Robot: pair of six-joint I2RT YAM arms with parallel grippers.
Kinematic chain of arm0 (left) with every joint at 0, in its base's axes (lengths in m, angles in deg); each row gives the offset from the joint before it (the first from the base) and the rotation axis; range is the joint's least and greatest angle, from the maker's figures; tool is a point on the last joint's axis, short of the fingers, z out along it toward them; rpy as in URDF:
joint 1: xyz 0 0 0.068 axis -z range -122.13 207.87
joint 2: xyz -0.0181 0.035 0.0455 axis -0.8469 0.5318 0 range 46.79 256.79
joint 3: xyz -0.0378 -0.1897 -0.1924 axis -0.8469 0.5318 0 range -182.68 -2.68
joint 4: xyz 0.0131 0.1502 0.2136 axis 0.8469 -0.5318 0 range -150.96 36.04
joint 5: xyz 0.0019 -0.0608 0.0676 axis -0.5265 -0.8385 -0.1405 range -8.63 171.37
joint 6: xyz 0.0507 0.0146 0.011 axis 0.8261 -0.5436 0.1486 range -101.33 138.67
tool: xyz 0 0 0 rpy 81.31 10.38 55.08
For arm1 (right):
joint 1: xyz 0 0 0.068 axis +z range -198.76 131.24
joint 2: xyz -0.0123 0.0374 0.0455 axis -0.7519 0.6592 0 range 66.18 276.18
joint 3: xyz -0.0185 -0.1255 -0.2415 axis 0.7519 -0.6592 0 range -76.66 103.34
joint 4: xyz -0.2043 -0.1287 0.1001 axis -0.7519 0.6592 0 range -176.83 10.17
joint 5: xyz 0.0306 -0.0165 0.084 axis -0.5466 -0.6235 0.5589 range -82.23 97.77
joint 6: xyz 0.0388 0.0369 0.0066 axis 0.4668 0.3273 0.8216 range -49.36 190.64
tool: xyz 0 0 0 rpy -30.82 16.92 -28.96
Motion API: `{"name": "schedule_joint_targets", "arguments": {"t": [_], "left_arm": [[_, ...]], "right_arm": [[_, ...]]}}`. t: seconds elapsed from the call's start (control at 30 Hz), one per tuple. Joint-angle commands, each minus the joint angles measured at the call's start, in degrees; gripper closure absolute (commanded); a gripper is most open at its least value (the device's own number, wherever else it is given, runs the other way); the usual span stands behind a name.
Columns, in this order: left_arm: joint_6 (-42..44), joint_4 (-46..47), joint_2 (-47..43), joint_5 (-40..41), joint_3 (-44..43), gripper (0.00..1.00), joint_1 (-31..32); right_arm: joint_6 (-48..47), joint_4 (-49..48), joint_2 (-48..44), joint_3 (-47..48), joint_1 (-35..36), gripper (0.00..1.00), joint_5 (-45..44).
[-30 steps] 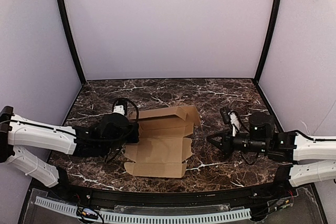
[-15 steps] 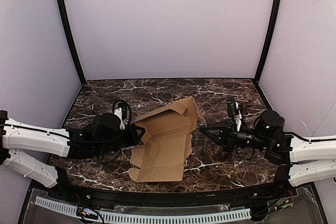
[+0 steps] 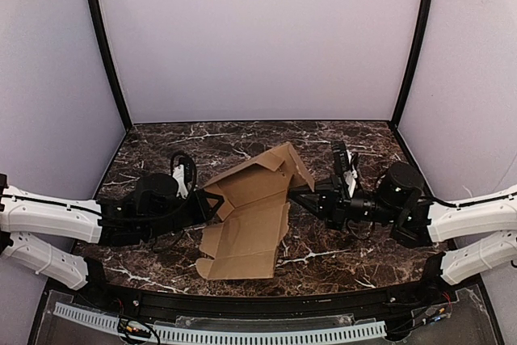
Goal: Fold the paper box
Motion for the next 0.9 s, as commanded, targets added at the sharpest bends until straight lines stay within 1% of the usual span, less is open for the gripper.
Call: {"name": "schedule_joint_targets", "arguments": {"t": [0.0,0.53,0.7,0.87], "left_arm": [[-0.31,1.16,-1.52,-0.66,1.42,1.00,0.24],[0.77,2.45,-2.76,-1.87,1.51,1.00,0.20],[0.94,2.13,-3.37,-1.10,1.62,1.00,0.21],[1.58,0.76,-4.12,1.10,2.17,1.00,0.20]], "right_arm": [[-1.28,-3.72,2.39,3.28,1.16,1.00,0.13],[-6.47,8.33,5.44,5.76,4.99,1.00,-9.32],[-6.93,9.59,3.38,5.14,5.18,1.00,-10.16],[-8.36,13.92,-1.23,4.82,5.18,1.00,-10.91]]}}
